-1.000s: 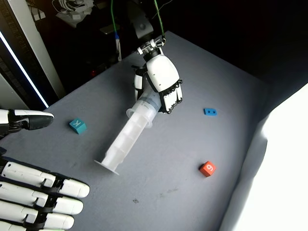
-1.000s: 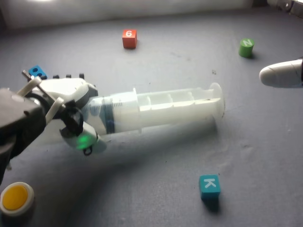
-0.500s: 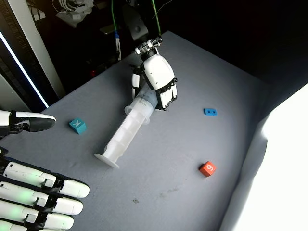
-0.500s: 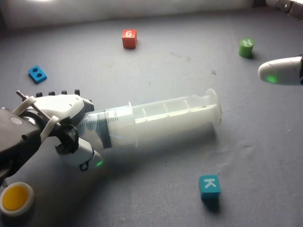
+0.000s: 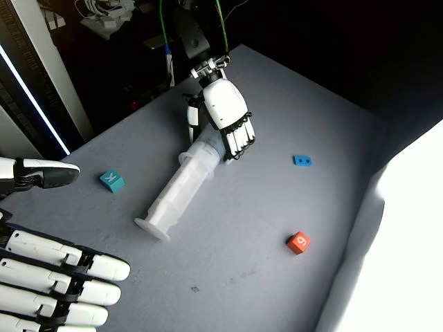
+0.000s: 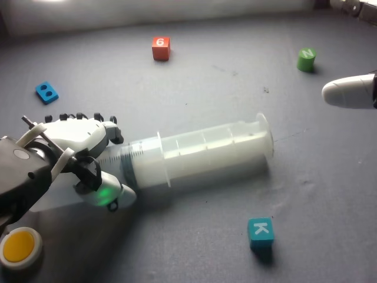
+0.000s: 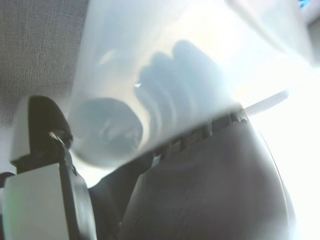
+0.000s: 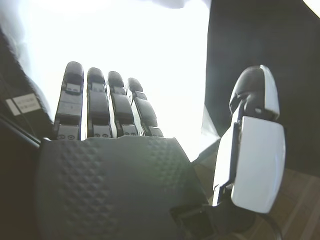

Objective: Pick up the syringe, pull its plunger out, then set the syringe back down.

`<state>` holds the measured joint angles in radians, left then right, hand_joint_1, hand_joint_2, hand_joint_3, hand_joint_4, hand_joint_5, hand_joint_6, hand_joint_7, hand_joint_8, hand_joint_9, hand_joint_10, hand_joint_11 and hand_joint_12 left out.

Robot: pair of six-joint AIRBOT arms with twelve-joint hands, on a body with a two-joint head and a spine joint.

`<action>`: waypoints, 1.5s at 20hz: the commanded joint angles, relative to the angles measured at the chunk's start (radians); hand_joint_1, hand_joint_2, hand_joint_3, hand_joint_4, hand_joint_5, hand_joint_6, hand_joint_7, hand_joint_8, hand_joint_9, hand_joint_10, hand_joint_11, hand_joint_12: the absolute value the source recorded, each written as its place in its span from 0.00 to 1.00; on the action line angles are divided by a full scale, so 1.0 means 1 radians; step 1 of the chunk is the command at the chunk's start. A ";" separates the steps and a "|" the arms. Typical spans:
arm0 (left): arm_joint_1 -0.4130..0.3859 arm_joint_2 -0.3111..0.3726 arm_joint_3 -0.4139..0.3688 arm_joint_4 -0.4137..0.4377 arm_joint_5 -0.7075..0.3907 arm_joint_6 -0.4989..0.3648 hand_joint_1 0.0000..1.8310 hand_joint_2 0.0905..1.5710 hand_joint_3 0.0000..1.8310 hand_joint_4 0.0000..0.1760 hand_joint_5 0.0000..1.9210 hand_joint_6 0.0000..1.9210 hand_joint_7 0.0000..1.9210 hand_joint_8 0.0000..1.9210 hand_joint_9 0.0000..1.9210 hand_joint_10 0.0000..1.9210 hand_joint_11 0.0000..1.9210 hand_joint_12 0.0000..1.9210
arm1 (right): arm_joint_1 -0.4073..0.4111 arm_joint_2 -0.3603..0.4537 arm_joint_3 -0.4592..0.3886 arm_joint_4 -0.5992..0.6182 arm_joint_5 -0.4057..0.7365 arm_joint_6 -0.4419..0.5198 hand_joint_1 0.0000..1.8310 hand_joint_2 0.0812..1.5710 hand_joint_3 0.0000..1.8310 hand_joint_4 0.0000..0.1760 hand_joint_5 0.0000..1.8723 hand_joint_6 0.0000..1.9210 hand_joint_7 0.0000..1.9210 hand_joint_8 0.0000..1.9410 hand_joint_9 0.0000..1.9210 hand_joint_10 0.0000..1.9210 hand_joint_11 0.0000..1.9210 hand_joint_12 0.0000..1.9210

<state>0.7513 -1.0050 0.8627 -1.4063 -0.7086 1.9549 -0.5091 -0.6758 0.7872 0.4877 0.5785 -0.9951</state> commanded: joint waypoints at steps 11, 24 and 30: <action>-0.054 0.007 0.006 0.073 -0.055 0.038 0.33 0.57 0.00 0.00 0.00 0.45 0.00 0.60 0.00 0.74 0.00 0.79 | 0.002 0.002 0.002 -0.032 0.121 0.007 0.31 0.53 0.00 0.00 0.01 0.00 0.04 0.00 0.05 0.00 0.00 0.18; -0.362 0.049 -0.030 -0.073 0.111 0.381 0.26 0.68 0.01 0.00 0.00 0.28 0.00 0.48 0.00 0.60 0.00 0.66 | -0.011 -0.001 -0.001 -0.092 0.140 0.007 0.24 0.55 0.00 0.00 0.07 0.00 0.09 0.00 0.10 0.00 0.00 0.29; -0.496 0.126 -0.095 -0.203 0.211 0.582 0.27 0.68 0.00 0.00 0.52 0.94 0.61 1.00 0.59 1.00 0.55 1.00 | -0.013 -0.001 -0.003 -0.104 0.143 0.007 0.26 0.56 0.00 0.00 0.16 0.99 0.19 0.99 0.20 1.00 0.27 1.00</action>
<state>0.2657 -0.8799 0.7666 -1.6508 -0.5117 2.5378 -0.5282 -0.6819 0.7868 0.3950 0.6014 -0.9947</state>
